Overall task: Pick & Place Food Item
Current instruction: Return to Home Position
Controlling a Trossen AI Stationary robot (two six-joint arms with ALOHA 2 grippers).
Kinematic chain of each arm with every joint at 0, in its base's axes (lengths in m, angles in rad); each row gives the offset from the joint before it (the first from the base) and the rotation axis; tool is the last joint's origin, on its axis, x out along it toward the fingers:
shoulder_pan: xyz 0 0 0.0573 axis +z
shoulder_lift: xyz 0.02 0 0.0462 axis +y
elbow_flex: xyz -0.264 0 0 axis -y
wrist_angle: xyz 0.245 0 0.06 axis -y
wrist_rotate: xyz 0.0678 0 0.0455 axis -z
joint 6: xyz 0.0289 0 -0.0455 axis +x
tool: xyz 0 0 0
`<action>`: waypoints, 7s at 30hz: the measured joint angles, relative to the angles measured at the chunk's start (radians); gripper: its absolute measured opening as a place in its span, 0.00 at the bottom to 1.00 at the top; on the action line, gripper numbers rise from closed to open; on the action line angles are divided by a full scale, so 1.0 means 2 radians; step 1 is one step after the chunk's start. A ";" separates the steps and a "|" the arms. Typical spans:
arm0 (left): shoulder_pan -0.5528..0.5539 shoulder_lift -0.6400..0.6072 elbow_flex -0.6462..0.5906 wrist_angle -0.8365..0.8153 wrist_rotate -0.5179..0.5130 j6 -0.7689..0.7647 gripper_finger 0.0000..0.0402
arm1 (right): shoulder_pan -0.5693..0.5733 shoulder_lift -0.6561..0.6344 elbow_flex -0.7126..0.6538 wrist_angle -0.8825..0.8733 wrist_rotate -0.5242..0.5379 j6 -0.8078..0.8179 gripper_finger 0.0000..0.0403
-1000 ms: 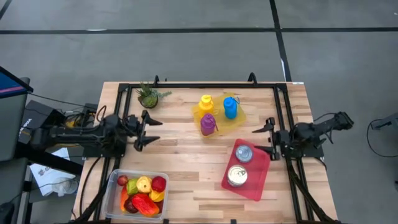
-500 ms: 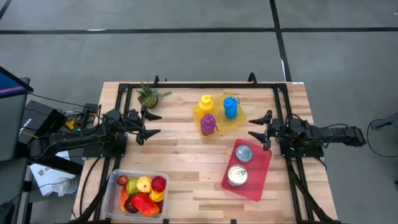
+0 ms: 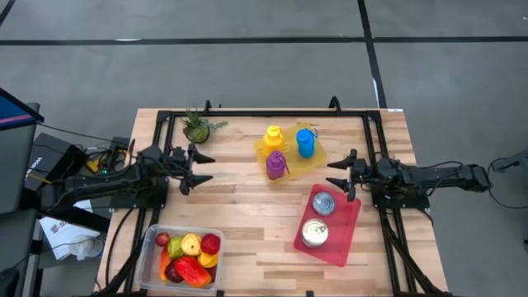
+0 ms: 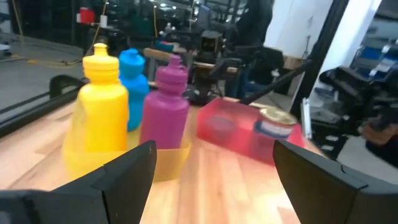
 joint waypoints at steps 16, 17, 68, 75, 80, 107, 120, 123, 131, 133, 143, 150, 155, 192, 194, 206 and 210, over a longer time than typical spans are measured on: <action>-0.187 -0.052 0.000 -0.020 -0.157 0.040 0.78 | 0.000 0.000 0.000 0.000 0.000 0.002 0.62; -0.191 -0.058 0.000 -0.031 -0.152 0.041 0.78 | 0.000 0.000 0.000 0.000 0.000 0.002 0.62; -0.206 -0.109 0.000 -0.156 -0.160 -0.024 0.78 | -0.005 0.000 0.000 0.000 -0.001 -0.004 0.62; -0.206 -0.100 0.000 -0.156 -0.160 -0.024 0.78 | -0.005 0.000 0.000 0.000 -0.001 -0.004 0.62; -0.206 -0.100 0.000 -0.156 -0.160 -0.024 0.78 | -0.005 0.000 0.000 0.000 -0.001 -0.004 0.62; -0.206 -0.100 0.000 -0.156 -0.160 -0.025 0.78 | -0.005 0.000 0.000 0.000 0.000 -0.004 0.62; -0.206 -0.100 0.000 -0.156 -0.161 -0.025 0.78 | -0.005 0.000 0.000 0.000 -0.001 -0.004 0.62; -0.206 -0.100 0.000 -0.156 -0.161 -0.025 0.78 | -0.005 0.000 0.000 0.000 -0.001 -0.004 0.62; -0.206 -0.100 0.001 -0.156 -0.160 -0.025 0.78 | -0.005 0.000 0.000 0.000 -0.001 -0.004 0.62; -0.206 -0.100 0.001 -0.156 -0.160 -0.025 0.78 | -0.005 0.000 0.000 0.000 -0.001 -0.004 0.62; -0.206 -0.100 0.001 -0.156 -0.160 -0.025 0.78 | -0.005 0.000 0.000 0.000 0.000 -0.004 0.62; -0.206 -0.100 0.001 -0.156 -0.160 -0.025 0.78 | -0.005 0.000 0.000 0.000 0.000 -0.004 0.62; -0.206 -0.100 0.001 -0.156 -0.160 -0.025 0.78 | -0.005 0.000 0.000 0.000 0.000 -0.004 0.62; -0.211 -0.187 0.000 -0.066 -0.164 -0.025 0.78 | -0.006 0.000 0.000 0.000 0.000 -0.004 0.62; -0.211 -0.180 0.000 -0.065 -0.164 -0.025 0.78 | -0.006 0.000 0.000 0.000 0.000 -0.004 0.62; -0.211 -0.139 0.000 -0.066 -0.164 -0.025 0.78 | -0.006 0.000 0.000 0.000 0.000 -0.004 0.62; -0.211 -0.145 0.000 -0.065 -0.164 -0.025 0.78 | -0.007 0.000 0.000 0.000 0.000 -0.004 0.62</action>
